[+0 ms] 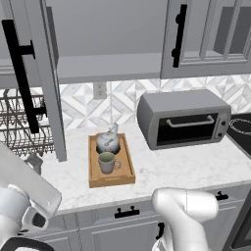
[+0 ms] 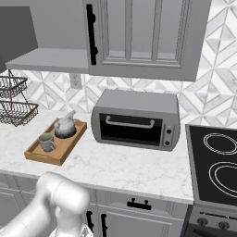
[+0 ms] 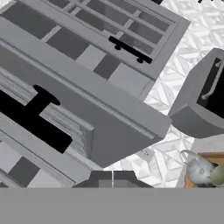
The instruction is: Pick the kettle from the counter and place it on the tray. Then pick the mug from the cabinet and place it on the tray. Then close the cabinet doors.
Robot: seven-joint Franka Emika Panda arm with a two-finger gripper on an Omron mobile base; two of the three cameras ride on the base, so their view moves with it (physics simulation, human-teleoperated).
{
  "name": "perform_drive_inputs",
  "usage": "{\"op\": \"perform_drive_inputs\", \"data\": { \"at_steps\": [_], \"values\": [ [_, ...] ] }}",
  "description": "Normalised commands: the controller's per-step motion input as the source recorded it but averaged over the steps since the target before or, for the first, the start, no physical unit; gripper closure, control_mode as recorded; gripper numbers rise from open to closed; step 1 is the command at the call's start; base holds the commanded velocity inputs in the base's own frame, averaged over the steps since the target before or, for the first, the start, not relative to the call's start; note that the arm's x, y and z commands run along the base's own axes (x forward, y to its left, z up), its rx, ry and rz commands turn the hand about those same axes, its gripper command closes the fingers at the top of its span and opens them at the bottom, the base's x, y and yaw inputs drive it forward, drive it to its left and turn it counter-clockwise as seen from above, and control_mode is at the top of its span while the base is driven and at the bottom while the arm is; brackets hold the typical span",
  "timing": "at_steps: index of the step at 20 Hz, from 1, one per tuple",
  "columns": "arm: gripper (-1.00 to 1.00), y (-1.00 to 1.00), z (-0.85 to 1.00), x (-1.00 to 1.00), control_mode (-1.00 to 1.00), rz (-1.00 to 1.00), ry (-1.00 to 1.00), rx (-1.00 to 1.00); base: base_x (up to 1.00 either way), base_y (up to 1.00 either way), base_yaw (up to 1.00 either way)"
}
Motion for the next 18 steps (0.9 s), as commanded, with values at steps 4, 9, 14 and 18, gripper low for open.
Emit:
{"op": "perform_drive_inputs", "data": {
  "at_steps": [4, 9, 14, 18],
  "values": [
    [1.00, 0.77, -0.61, 0.99, -1.00, -0.13, 0.03, 0.00, 0.00, 0.00, 0.00],
    [1.00, 0.51, -0.04, 0.90, -1.00, -0.10, -0.07, 0.00, 0.00, 0.00, 0.00],
    [1.00, -0.20, 0.27, 0.62, -1.00, -0.04, -0.01, 0.00, 0.00, 0.00, 0.00],
    [1.00, -0.98, 0.54, 0.01, -1.00, 0.00, 0.02, 0.00, 0.00, 0.00, 0.00]
  ]
}}
